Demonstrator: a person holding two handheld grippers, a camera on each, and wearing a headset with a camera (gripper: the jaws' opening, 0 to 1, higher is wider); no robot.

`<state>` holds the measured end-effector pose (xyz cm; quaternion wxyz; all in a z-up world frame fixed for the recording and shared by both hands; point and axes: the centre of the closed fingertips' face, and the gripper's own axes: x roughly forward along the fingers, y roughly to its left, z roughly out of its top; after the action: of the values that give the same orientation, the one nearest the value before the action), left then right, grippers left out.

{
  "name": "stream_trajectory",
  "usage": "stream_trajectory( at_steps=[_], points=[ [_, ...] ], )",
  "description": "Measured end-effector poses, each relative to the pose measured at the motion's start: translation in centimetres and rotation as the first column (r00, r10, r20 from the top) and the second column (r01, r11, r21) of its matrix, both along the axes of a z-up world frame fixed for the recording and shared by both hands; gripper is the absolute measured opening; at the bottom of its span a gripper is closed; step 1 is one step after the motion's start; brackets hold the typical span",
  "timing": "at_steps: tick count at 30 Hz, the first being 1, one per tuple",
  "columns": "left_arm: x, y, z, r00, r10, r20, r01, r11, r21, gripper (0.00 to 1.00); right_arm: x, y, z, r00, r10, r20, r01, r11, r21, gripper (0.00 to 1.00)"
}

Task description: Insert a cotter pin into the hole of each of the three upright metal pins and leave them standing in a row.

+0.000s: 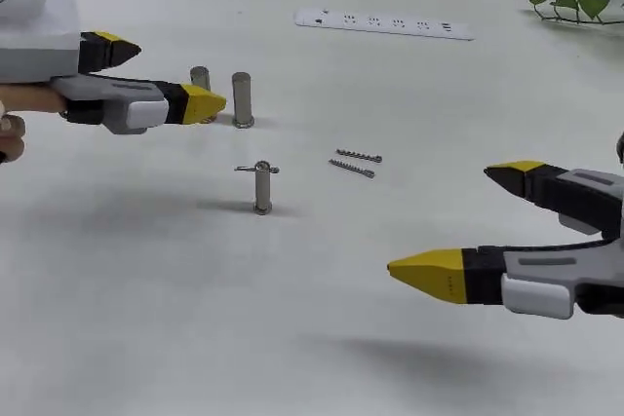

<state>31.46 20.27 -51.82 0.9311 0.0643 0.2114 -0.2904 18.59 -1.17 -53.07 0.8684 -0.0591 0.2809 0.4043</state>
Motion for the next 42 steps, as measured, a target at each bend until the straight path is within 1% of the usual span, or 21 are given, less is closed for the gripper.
stream_trajectory(
  at_steps=[3, 4, 6, 8, 9, 11, 14, 15, 16, 17, 18, 19, 21, 24, 27, 29, 33, 35, 36, 38, 42],
  points=[
    [0.3, -0.1, -0.6, 1.000, 0.001, -0.006, -0.001, 1.000, 0.007, 0.64, 0.1, -0.1, 0.0, 1.000, -0.013, -0.006, 0.013, 1.000, 0.016, 0.98],
    [0.9, 0.0, -0.9, 1.000, 0.002, -0.008, -0.002, 1.000, 0.008, 0.63, 0.1, -0.1, -0.1, 1.000, -0.013, -0.011, 0.014, 1.000, 0.016, 0.98],
    [1.2, -0.1, -1.2, 1.000, 0.014, -0.010, -0.014, 1.000, -0.002, 0.58, 0.1, -0.2, -0.2, 1.000, -0.019, -0.012, 0.020, 1.000, 0.011, 0.98],
    [1.6, 0.1, -1.2, 0.999, 0.035, 0.011, -0.035, 0.999, -0.007, 0.54, 0.2, -0.4, -0.3, 0.999, -0.030, -0.012, 0.030, 1.000, 0.003, 0.98],
    [1.8, 0.2, -1.3, 0.999, 0.044, 0.006, -0.044, 0.999, -0.012, 0.53, 0.2, -0.5, -0.3, 0.999, -0.034, -0.009, 0.034, 0.999, 0.001, 0.98],
    [2.2, 0.3, -1.5, 0.998, 0.069, 0.006, -0.069, 0.997, -0.036, 0.51, 0.2, -0.5, -0.5, 0.999, -0.040, -0.019, 0.040, 0.999, 0.014, 0.98],
    [2.5, 0.4, -1.9, 0.997, 0.073, 0.000, -0.073, 0.996, -0.046, 0.45, 0.2, -0.7, -0.7, 0.999, -0.044, -0.025, 0.044, 0.999, 0.011, 0.98],
    [2.5, 0.3, -2.0, 0.997, 0.070, -0.015, -0.071, 0.995, -0.073, 0.43, 0.1, -0.7, -0.7, 0.999, -0.043, -0.027, 0.043, 0.999, 0.009, 0.98],
    [2.6, 0.3, -1.9, 0.997, 0.073, -0.020, -0.075, 0.993, -0.092, 0.42, 0.1, -0.7, -0.8, 0.999, -0.041, -0.028, 0.042, 0.999, 0.009, 0.98],
    [2.7, 0.4, -2.0, 0.997, 0.074, -0.014, -0.075, 0.993, -0.086, 0.42, 0.0, -0.7, -0.9, 0.999, -0.041, -0.031, 0.041, 0.999, 0.009, 0.98],
    [2.9, 0.6, -2.1, 0.997, 0.081, -0.007, -0.081, 0.994, -0.070, 0.41, 0.1, -0.8, -1.0, 0.998, -0.045, -0.036, 0.045, 0.999, 0.011, 0.98],
    [3.0, 0.7, -2.3, 0.997, 0.082, -0.008, -0.082, 0.994, -0.065, 0.41, 0.1, -0.8, -1.0, 0.998, -0.046, -0.037, 0.046, 0.999, 0.012, 0.98],
    [3.3, 0.9, -2.5, 0.996, 0.091, -0.017, -0.092, 0.992, -0.086, 0.39, 0.1, -0.8, -0.9, 0.998, -0.047, -0.036, 0.048, 0.999, 0.014, 0.98],
    [3.8, 1.0, -3.0, 0.996, 0.083, -0.018, -0.084, 0.994, -0.068, 0.32, 0.2, -0.9, -0.9, 0.998, -0.050, -0.038, 0.051, 0.999, 0.013, 0.98],
    [4.3, 1.2, -3.3, 0.997, 0.074, -0.007, -0.075, 0.996, -0.038, 0.25, 0.2, -1.0, -1.0, 0.998, -0.052, -0.043, 0.052, 0.999, 0.010, 0.98],
    [4.7, 1.3, -3.5, 0.997, 0.071, -0.011, -0.071, 0.997, -0.028, 0.22, 0.2, -1.0, -1.0, 0.997, -0.055, -0.046, 0.056, 0.998, 0.016, 0.98],
    [5.2, 1.2, -3.7, 0.998, 0.056, -0.013, -0.056, 0.998, -0.027, 0.20, 0.2, -1.0, -0.9, 0.997, -0.057, -0.045, 0.058, 0.998, 0.021, 0.98],
    [5.4, 1.1, -3.9, 0.999, 0.048, -0.019, -0.048, 0.999, -0.025, 0.20, 0.3, -1.0, -0.9, 0.997, -0.063, -0.046, 0.065, 0.997, 0.029, 0.98],
    [5.5, 1.1, -4.1, 0.999, 0.044, -0.022, -0.045, 0.999, -0.015, 0.20, 0.4, -1.1, -0.7, 0.997, -0.069, -0.043, 0.071, 0.997, 0.037, 0.98],
    [5.7, 1.1, -4.2, 0.999, 0.045, -0.025, -0.045, 0.999, -0.019, 0.20, 0.5, -1.2, -0.6, 0.996, -0.076, -0.044, 0.078, 0.996, 0.042, 0.98],
    [6.1, 0.8, -4.6, 0.999, 0.033, -0.030, -0.034, 0.999, -0.016, 0.17, 0.6, -1.5, -0.6, 0.995, -0.087, -0.044, 0.089, 0.995, 0.043, 0.98]
  ],
)
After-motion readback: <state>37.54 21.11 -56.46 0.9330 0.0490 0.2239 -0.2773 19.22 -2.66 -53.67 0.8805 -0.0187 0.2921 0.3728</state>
